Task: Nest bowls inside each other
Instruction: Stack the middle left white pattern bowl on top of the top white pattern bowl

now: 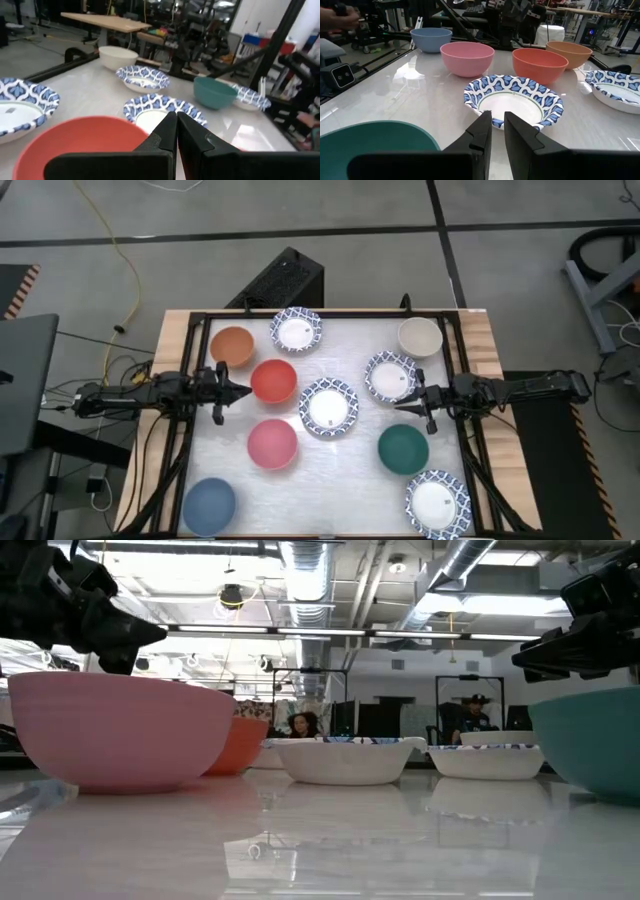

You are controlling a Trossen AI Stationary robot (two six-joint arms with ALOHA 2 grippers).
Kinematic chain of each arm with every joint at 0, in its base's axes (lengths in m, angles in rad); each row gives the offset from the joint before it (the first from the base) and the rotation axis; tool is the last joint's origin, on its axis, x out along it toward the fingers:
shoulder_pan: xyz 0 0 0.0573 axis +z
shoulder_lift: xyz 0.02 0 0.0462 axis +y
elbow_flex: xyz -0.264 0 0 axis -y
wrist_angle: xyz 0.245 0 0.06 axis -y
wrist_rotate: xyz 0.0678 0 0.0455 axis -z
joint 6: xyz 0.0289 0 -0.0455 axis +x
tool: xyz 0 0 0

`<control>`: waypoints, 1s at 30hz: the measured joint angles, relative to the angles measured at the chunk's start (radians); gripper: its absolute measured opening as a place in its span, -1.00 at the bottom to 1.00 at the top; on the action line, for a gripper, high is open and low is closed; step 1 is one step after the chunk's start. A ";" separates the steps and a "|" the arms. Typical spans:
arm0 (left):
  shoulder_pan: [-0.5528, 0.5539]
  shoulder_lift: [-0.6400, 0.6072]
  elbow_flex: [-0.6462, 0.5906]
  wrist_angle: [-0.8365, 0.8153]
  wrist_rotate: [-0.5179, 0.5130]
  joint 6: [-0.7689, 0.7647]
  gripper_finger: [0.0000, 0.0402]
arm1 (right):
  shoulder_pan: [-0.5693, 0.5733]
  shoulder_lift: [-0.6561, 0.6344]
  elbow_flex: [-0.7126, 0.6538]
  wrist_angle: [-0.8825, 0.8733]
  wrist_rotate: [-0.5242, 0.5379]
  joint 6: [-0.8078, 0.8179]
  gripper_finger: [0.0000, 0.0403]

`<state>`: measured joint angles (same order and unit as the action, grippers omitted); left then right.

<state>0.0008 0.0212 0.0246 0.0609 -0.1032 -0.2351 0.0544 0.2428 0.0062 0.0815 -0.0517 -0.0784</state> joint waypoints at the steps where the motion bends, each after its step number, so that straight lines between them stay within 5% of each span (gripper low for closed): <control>1: 0.000 0.000 0.000 0.009 0.011 -0.005 -1.00 | 0.000 0.000 0.000 0.000 0.000 0.000 -0.63; 9: 0.000 0.000 0.001 0.075 0.057 -0.093 -0.86 | -0.011 0.000 0.000 0.088 0.049 0.002 -0.63; 19: 0.001 0.000 0.001 0.080 -0.352 -0.117 -0.74 | -0.018 -0.002 0.000 0.444 0.070 0.310 -0.63; 30: 0.001 0.000 0.002 0.354 -0.360 -0.056 -0.74 | -0.020 -0.001 0.038 0.537 0.134 0.250 -0.63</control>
<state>0.0017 0.0215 0.0261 0.4145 -0.4628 -0.2908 0.0349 0.2423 0.0442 0.6186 0.0818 0.1716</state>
